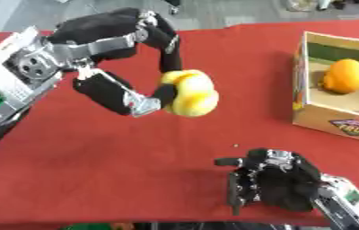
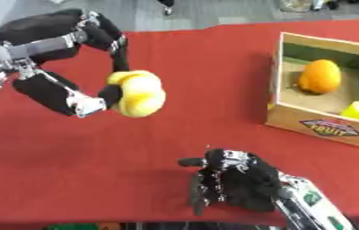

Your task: Pick up the objects with one hand, pass them to the other hand, and then place them into the box on the other side of the table.

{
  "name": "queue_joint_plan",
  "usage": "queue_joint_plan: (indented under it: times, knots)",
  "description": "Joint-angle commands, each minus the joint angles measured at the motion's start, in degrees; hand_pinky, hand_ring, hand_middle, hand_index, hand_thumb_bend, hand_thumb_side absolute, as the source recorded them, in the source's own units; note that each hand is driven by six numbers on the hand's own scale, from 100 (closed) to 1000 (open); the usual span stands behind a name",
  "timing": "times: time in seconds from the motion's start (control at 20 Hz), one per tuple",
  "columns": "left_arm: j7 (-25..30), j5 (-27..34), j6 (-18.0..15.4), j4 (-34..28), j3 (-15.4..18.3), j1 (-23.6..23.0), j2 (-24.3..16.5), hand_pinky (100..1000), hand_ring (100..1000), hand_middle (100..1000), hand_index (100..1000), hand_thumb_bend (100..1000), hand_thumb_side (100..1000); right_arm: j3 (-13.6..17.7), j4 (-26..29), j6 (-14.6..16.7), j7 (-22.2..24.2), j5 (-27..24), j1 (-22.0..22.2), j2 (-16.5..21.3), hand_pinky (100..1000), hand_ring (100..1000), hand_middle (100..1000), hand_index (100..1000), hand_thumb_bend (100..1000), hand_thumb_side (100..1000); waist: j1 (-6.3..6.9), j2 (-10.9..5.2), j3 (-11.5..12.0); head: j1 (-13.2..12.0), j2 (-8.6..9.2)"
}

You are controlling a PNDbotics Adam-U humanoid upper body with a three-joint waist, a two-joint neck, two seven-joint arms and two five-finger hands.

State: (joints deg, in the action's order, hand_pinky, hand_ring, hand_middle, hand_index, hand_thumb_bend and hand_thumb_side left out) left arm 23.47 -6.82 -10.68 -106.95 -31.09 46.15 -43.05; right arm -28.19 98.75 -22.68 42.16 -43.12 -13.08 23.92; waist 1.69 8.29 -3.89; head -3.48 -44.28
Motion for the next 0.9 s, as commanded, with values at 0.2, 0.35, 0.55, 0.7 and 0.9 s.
queue_joint_plan:
  times: [0.2, 0.35, 0.55, 0.7, 0.9]
  knots:
    - [-0.44, -4.2, -1.39, 1.05, 1.66, 0.76, -1.26, 651, 505, 454, 511, 100, 252, 0.86, 2.8, 1.25, 2.66, 0.55, -0.45, 0.45, 629, 689, 604, 1000, 148, 726, 0.58, -1.0, -0.1, -0.25, 0.16]
    - [-1.17, -8.31, -3.21, 1.57, 1.57, 1.32, -0.46, 651, 529, 488, 533, 100, 227, 1.11, 4.02, 1.06, 0.83, -1.44, -0.56, 0.83, 631, 668, 597, 1000, 193, 702, 0.5, -1.03, -0.19, -0.24, 0.16]
    - [-2.42, -12.17, -5.29, 2.19, 1.03, 1.97, 0.72, 651, 529, 488, 534, 100, 206, 1.49, 6.75, 0.26, -8.46, -6.75, -1.25, 1.82, 630, 634, 571, 1000, 255, 706, 0.42, -1.07, -0.24, -0.35, 0.16]
    - [-3.98, -14.16, -5.66, 2.7, 1.2, 2.27, 1.38, 649, 529, 486, 533, 100, 196, 1.32, 9.29, 0.17, -18.37, -10.86, -2.05, 2.9, 623, 613, 546, 1000, 255, 687, 0.38, -1.07, -0.21, -0.18, 0.16]
    - [-5.91, -15.91, -5.65, 3.26, 1.51, 2.58, 2.11, 648, 528, 484, 530, 100, 191, 0.93, 12.5, 0.48, -27.86, -15.7, -3.17, 3.8, 620, 590, 522, 1000, 257, 672, 0.36, -1.03, -0.12, -0.04, 0.16]
